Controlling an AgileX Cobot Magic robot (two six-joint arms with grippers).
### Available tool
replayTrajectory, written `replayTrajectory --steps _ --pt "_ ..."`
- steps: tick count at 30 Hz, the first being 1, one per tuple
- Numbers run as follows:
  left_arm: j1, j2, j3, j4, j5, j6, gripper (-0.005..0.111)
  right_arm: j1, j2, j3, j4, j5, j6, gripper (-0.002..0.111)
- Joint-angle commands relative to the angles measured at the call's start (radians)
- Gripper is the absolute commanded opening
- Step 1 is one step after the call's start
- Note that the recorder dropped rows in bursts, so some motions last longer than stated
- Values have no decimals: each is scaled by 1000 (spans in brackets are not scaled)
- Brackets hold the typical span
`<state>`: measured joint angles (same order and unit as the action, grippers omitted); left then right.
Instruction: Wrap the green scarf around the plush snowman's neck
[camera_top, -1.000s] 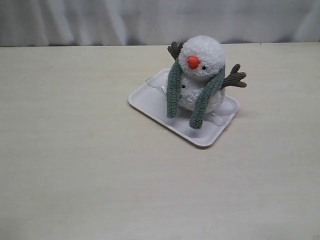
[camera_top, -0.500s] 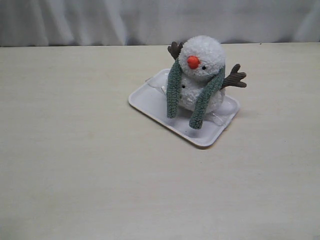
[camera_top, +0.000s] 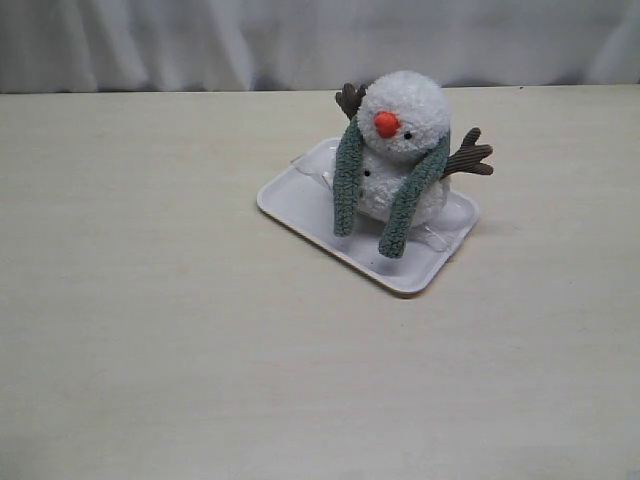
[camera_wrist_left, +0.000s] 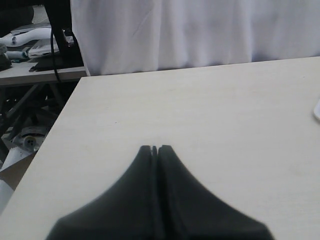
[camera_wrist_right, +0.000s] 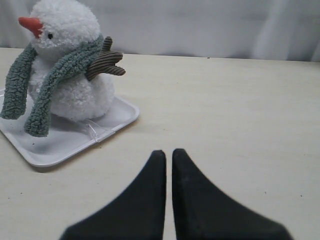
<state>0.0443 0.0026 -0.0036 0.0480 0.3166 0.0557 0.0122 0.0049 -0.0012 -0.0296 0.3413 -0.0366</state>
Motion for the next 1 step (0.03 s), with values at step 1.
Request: replayTrajectory --steps 1 --pt "2 -3 4 -1 -8 -7 0 2 -5 1 -9 5 6 4"
